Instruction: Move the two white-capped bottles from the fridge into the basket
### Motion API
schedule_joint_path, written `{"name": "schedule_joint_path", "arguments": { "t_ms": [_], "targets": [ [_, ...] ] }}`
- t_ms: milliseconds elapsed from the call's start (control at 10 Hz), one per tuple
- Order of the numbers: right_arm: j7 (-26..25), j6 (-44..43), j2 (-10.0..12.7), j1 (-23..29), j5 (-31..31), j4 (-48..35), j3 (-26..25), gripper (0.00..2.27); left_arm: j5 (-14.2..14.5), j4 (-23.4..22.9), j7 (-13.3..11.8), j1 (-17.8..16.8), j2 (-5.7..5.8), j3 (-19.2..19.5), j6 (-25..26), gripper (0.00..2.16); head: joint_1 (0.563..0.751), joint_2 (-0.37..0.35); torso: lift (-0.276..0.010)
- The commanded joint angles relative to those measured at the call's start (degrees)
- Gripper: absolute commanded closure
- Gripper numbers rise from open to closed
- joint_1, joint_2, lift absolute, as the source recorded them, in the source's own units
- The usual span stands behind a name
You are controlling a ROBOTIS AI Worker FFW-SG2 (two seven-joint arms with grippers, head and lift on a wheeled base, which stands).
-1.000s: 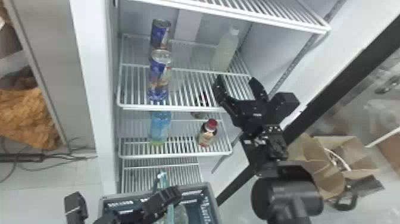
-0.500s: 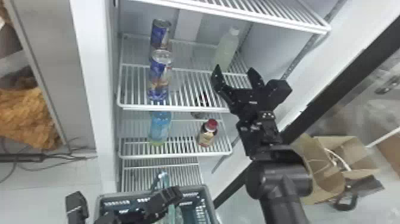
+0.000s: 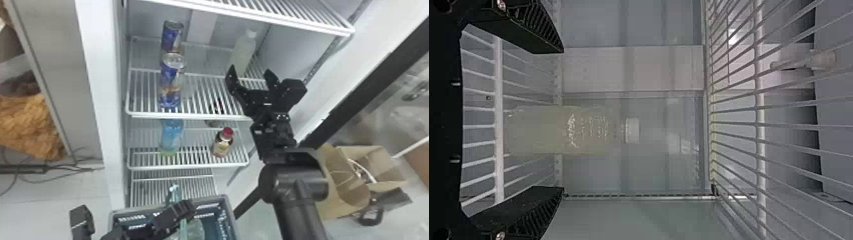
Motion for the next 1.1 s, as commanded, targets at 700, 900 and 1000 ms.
{"name": "schedule_joint_path", "arguments": {
  "t_ms": [700,900,1000],
  "targets": [
    [-0.92,-0.74,-0.09,-12.70,1.14,14.39,0.01,0.06,0.01,0.00,-0.01,-0.28,-0.02,0.27,-0.42,1.16,0.695,-0.350,0.000],
    [-1.19,-1.02,-0.35,-14.67,1.03,16.64,0.35,0.06,0.01,0.00,-0.01,-0.42,-0.02,0.15,-0.42,1.16,0.695,-0.350,0.000],
    [-1.27,-1.02,-0.35,-15.23,1.14,17.20,0.47,0.06,0.01,0.00,0.08,-0.56,-0.02,0.15,-0.42,1.16,0.695,-0.350,0.000]
  ]
}}
